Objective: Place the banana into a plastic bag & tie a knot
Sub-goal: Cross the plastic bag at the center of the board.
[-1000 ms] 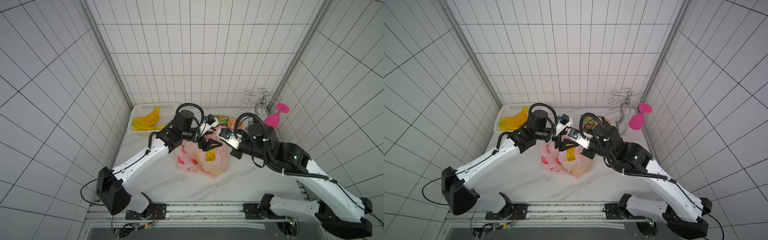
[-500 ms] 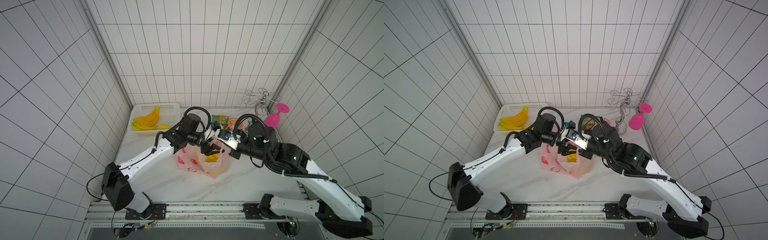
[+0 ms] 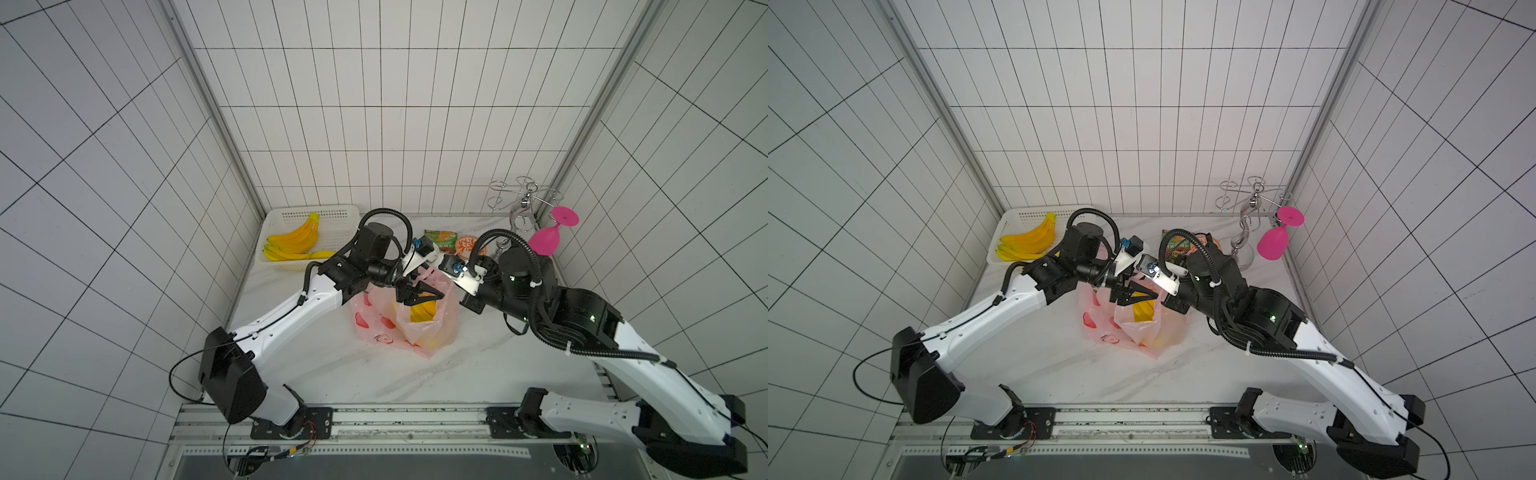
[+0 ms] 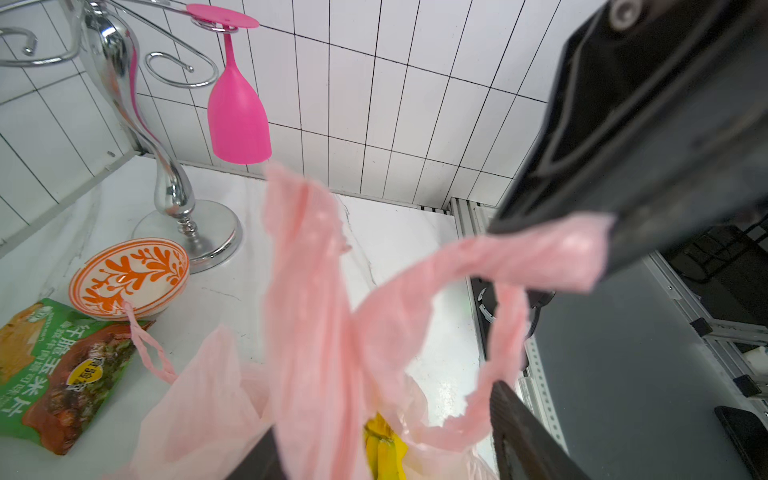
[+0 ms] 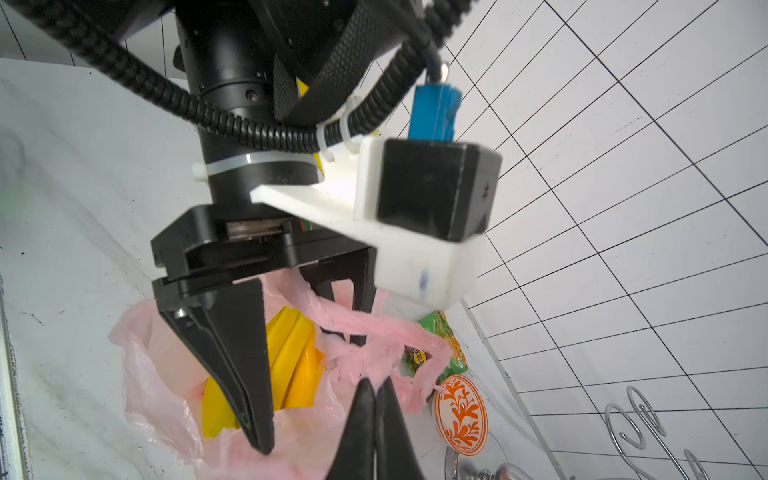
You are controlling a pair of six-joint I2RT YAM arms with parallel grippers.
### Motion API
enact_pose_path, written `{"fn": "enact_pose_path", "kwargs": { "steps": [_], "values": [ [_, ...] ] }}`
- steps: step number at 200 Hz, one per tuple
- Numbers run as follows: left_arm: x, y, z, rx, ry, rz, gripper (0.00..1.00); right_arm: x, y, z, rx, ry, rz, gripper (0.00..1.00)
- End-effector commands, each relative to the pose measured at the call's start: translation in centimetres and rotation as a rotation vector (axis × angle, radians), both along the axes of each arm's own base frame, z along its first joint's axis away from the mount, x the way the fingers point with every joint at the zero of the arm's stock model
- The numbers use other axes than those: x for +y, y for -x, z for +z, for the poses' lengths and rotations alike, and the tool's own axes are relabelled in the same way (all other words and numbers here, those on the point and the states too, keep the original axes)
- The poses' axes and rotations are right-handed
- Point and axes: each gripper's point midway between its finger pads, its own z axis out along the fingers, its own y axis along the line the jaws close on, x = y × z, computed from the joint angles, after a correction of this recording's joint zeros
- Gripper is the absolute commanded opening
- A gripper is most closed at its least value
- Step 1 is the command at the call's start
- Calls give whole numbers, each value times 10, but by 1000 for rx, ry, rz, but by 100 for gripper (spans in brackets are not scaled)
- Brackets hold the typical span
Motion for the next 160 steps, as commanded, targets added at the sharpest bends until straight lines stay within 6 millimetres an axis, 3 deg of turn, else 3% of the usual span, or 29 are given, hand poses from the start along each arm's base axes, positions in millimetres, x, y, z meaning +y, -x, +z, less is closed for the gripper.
{"fn": "enact_pose_path", "kwargs": {
  "steps": [1,63,111,160],
  "values": [
    [0,9,13,-30,46,-40,69,4,0,-11,-2,22,15,0],
    [-5,14,4,-30,5,-56,72,7,-6,-4,-30,14,2,0],
    [-11,-5,3,-9,-12,22,69,23,25,-10,50,-41,176,0],
    [-12,-2,4,-8,2,8,61,35,31,-14,83,-56,239,0]
  ]
}}
